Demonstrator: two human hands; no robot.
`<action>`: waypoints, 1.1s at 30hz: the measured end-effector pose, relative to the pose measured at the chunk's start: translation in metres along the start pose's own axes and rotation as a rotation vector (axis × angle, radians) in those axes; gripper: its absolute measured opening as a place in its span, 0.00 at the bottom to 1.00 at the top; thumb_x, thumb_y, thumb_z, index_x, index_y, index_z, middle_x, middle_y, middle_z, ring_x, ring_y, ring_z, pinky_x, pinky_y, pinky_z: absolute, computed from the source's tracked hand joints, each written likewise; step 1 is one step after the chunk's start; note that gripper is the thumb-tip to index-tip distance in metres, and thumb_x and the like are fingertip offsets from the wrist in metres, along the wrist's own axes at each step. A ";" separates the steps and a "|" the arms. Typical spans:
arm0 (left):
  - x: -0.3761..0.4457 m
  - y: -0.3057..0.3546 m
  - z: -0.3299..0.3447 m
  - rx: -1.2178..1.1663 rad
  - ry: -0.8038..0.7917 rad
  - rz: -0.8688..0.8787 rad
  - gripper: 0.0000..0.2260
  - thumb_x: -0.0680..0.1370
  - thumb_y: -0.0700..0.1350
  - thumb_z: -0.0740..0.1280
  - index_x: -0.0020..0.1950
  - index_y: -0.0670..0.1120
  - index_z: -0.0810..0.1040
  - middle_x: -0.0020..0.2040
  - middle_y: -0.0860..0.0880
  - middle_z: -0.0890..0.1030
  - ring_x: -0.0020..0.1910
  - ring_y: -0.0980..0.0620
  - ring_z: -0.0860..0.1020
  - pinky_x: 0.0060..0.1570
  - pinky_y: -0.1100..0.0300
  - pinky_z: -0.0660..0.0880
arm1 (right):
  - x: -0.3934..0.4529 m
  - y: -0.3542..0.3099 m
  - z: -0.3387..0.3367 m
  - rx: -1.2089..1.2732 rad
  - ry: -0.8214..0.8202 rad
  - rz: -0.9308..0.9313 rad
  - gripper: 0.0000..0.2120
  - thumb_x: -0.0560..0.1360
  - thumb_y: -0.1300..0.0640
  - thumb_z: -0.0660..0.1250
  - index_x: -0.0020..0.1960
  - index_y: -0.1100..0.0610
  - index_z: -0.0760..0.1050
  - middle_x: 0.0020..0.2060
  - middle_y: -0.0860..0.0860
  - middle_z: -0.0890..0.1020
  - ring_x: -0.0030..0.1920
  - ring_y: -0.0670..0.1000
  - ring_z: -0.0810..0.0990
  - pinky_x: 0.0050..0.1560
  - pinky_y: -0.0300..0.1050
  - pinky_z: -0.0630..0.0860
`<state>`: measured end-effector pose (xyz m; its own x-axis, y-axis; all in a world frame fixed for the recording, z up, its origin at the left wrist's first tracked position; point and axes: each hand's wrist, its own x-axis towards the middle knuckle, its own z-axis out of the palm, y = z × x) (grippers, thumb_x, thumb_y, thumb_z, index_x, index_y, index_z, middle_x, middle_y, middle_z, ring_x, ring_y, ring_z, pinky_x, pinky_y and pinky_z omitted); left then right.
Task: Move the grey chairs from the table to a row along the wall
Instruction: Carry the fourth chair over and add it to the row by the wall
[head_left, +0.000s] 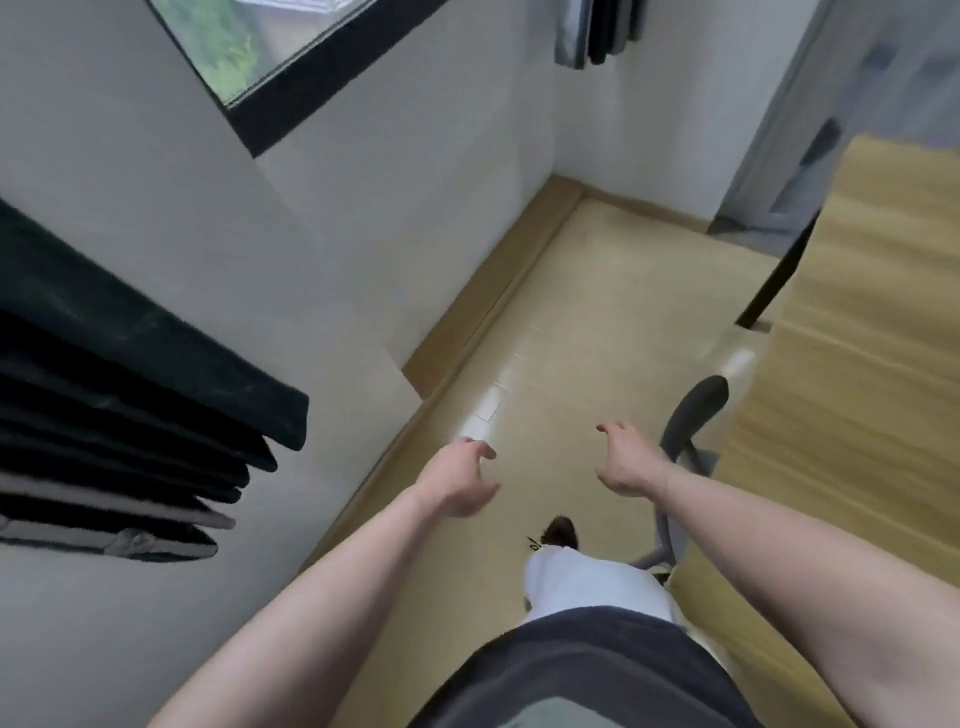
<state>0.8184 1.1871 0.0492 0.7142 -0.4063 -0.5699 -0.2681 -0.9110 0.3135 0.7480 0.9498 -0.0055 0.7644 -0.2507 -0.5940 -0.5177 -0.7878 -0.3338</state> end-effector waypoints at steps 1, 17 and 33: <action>0.017 0.010 -0.006 0.022 -0.014 0.030 0.22 0.75 0.48 0.66 0.69 0.50 0.73 0.70 0.50 0.71 0.67 0.50 0.72 0.64 0.58 0.70 | 0.008 0.008 -0.005 0.013 0.009 0.038 0.33 0.75 0.58 0.67 0.77 0.55 0.58 0.73 0.54 0.63 0.69 0.59 0.70 0.63 0.53 0.74; 0.240 0.167 -0.067 0.380 -0.233 0.438 0.22 0.76 0.47 0.66 0.70 0.50 0.72 0.70 0.49 0.70 0.66 0.49 0.73 0.63 0.58 0.69 | 0.090 0.091 -0.070 0.434 0.159 0.551 0.30 0.73 0.61 0.66 0.73 0.53 0.61 0.73 0.52 0.60 0.67 0.60 0.70 0.61 0.52 0.73; 0.413 0.304 -0.093 0.797 -0.533 0.969 0.20 0.76 0.47 0.67 0.69 0.49 0.73 0.68 0.47 0.73 0.67 0.48 0.71 0.63 0.59 0.68 | 0.124 0.071 -0.095 0.925 0.166 1.061 0.24 0.78 0.59 0.60 0.74 0.54 0.65 0.67 0.54 0.74 0.63 0.56 0.75 0.51 0.46 0.75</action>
<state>1.0916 0.7489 -0.0202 -0.2577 -0.7132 -0.6519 -0.9414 0.0333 0.3357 0.8427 0.8098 -0.0333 -0.1383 -0.5946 -0.7921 -0.8776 0.4443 -0.1802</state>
